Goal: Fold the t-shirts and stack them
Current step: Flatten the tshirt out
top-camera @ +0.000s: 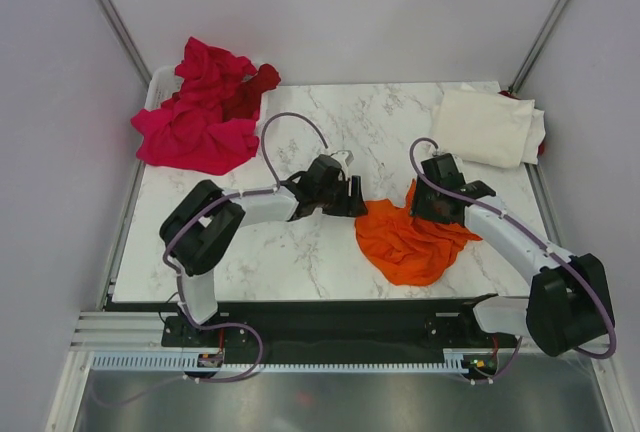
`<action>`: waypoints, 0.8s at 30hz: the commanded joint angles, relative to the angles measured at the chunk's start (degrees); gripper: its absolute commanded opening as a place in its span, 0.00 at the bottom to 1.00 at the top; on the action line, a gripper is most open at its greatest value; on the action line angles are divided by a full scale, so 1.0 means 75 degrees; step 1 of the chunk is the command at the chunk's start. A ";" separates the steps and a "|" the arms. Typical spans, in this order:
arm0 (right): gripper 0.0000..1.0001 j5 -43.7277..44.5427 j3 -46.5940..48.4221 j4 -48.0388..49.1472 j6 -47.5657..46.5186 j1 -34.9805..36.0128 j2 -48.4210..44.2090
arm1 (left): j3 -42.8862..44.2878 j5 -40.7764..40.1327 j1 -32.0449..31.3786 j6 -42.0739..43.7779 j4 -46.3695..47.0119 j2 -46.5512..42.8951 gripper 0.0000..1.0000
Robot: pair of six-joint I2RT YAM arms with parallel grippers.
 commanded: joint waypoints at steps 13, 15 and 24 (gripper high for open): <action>0.00 -0.0051 0.3098 -0.0621 -0.0836 -0.0379 0.0118 | 0.1303 -0.0155 0.0642 0.0733 -0.1265 -0.1860 0.02; 0.00 0.0230 0.4418 -0.1242 -0.1047 -0.0473 0.0059 | 0.1607 -0.0389 0.0925 0.1072 -0.1838 -0.2914 0.02; 0.01 0.0642 0.4738 -0.2252 -0.0733 -0.0708 -0.1345 | 0.1754 -0.0988 0.1547 0.1720 -0.3634 -0.5669 0.02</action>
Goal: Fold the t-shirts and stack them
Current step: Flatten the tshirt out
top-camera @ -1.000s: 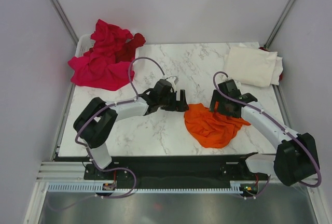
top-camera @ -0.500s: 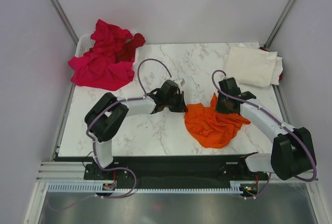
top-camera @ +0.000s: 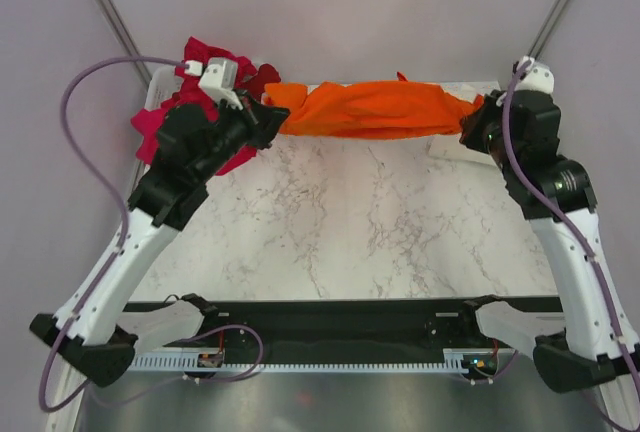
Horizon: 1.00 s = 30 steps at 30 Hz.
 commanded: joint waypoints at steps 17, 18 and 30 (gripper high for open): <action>0.98 -0.0192 -0.4527 -0.0306 0.0969 -0.0003 -0.1413 | -0.4623 0.0030 -0.0099 -0.1006 -0.2069 -0.3486 1.00; 0.98 -0.0168 -0.4387 -0.0294 0.0841 -0.0003 -0.1330 | -0.4471 -0.0088 -0.0099 -0.0947 -0.2080 -0.3172 1.00; 0.98 -0.0894 -0.5229 0.0491 0.0746 -0.0003 -0.1083 | -0.4282 -0.0045 0.0695 -0.0595 -0.0289 -0.0042 0.94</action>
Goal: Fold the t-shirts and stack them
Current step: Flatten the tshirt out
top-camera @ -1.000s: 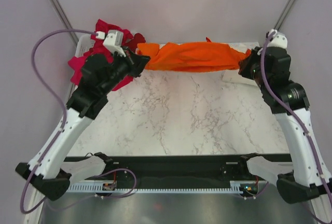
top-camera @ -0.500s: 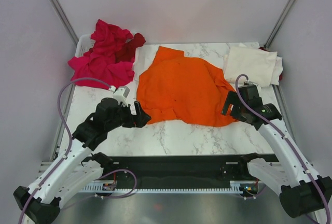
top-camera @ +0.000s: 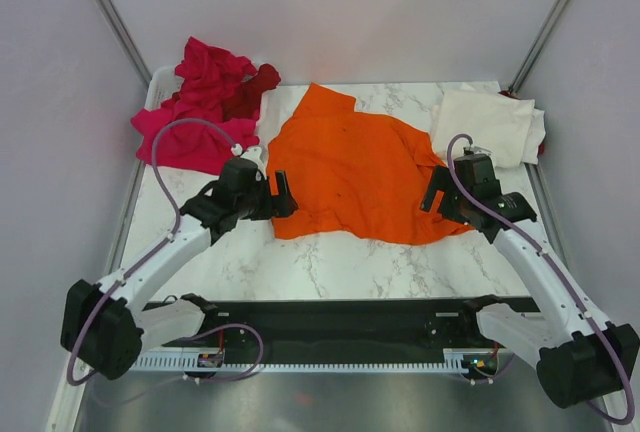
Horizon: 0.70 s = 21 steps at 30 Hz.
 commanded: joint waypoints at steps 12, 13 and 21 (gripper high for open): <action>0.98 -0.0185 -0.0206 0.0647 -0.0465 -0.0003 0.0440 | 0.0119 0.0908 0.0430 0.0268 0.1967 0.2444 0.73; 0.98 -0.0220 -0.0217 0.0728 -0.0477 -0.0014 0.0510 | 0.0119 0.0804 0.0360 0.0268 0.1979 0.2515 0.73; 0.98 -0.0209 -0.0217 0.0741 -0.0630 -0.0003 0.0628 | 0.0107 0.0673 0.0125 0.0292 0.2026 0.3206 0.63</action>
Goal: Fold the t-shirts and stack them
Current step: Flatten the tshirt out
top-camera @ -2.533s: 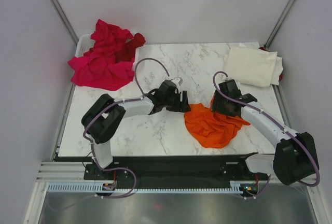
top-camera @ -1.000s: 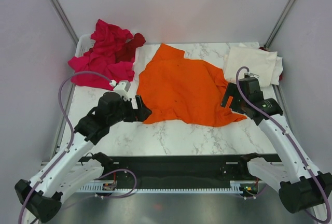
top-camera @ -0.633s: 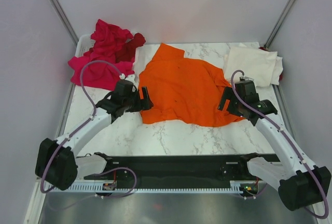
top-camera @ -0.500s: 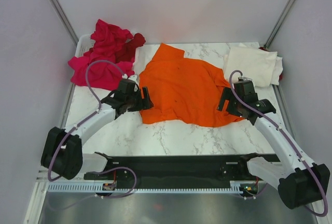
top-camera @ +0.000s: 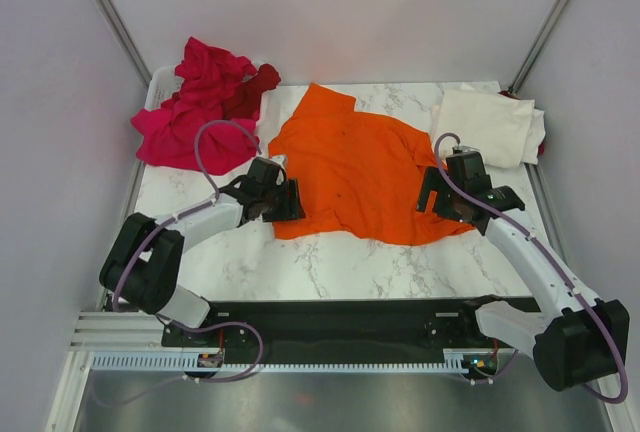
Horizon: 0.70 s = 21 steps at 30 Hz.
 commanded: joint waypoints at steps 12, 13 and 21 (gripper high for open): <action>0.98 0.0045 -0.0128 0.0225 -0.0143 -0.0003 -0.0315 | 0.0092 -0.0213 -0.0141 0.0382 0.0146 -0.0947 0.02; 0.98 0.0045 -0.0116 0.0225 -0.0143 -0.0003 -0.0326 | 0.0116 -0.0271 -0.0141 0.0429 0.0076 -0.1088 0.02; 0.98 0.0091 -0.0151 0.0260 -0.0154 -0.0003 -0.0396 | 0.0256 -0.1116 -0.0141 0.0629 -0.0499 -0.1068 0.81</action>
